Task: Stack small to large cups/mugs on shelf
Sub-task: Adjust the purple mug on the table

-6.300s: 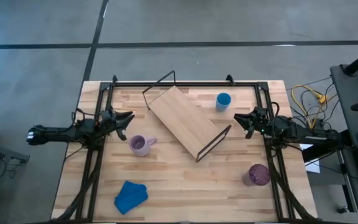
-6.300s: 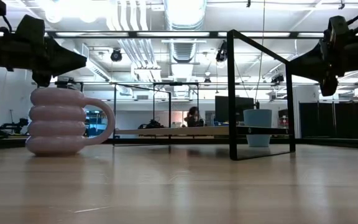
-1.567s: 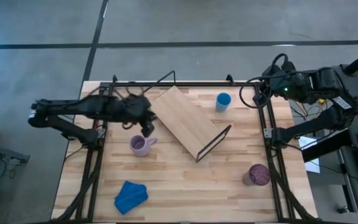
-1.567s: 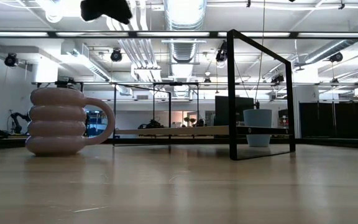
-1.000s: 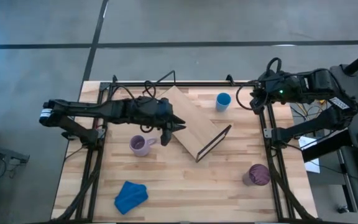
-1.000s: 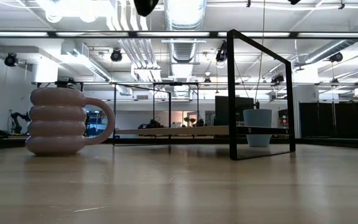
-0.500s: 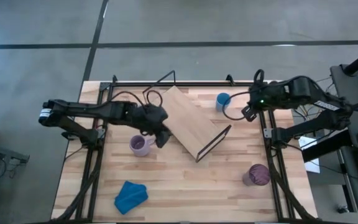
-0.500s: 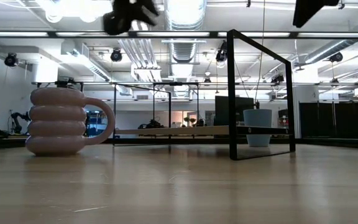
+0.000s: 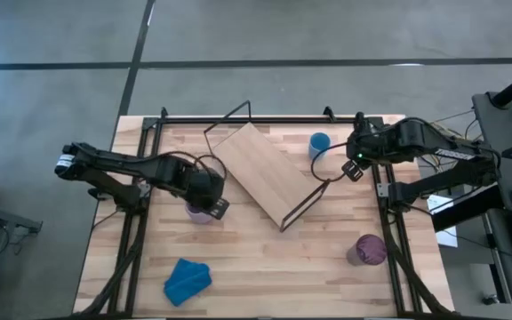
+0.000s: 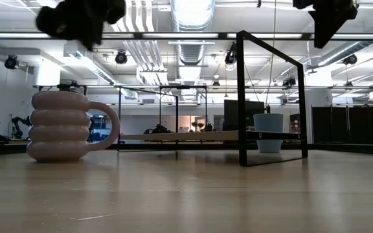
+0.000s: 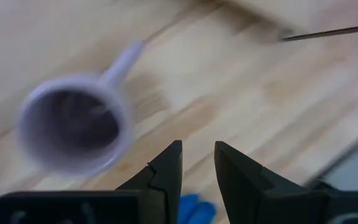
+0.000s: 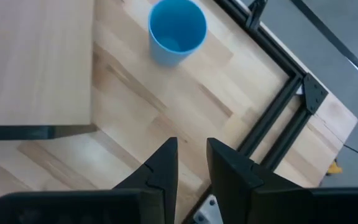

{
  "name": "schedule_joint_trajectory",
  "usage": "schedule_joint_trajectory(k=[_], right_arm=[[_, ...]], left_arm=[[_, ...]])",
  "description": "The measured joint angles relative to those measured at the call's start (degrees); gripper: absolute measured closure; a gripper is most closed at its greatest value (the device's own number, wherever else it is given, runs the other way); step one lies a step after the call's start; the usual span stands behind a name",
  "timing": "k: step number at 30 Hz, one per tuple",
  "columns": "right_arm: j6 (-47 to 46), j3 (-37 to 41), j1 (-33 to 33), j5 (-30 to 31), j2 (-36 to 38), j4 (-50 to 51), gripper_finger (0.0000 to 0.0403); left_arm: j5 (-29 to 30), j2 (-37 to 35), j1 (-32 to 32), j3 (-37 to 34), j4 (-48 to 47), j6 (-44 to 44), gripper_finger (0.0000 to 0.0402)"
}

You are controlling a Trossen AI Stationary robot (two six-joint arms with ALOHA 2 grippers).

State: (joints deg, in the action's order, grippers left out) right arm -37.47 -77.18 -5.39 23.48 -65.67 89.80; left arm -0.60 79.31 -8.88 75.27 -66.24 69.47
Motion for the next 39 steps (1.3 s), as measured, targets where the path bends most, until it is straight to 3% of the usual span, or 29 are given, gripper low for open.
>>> schedule_joint_trajectory(k=[5, 16, 28, 39], right_arm=[[0.0, 2.7, 0.0, 0.0, 0.0, -0.2, 0.0323], [-2.4, 3.6, 0.0, -1.6, 0.0, -0.3, 0.0323], [-2.4, 3.5, 0.0, -1.6, 0.0, -0.4, 0.0323], [-2.4, 3.5, 0.0, -1.5, 0.0, -0.7, 0.0323]], left_arm=[[0.0, 3.4, -1.2, -0.4, -7.6, 3.3, 0.0322], [-0.1, 13.2, -1.4, -0.2, -6.8, -2.5, 0.0322], [5.6, 9.8, -1.3, -0.3, -6.7, -3.9, 0.0322], [5.9, 10.6, -1.2, -0.6, -6.8, -6.9, 0.0322]])
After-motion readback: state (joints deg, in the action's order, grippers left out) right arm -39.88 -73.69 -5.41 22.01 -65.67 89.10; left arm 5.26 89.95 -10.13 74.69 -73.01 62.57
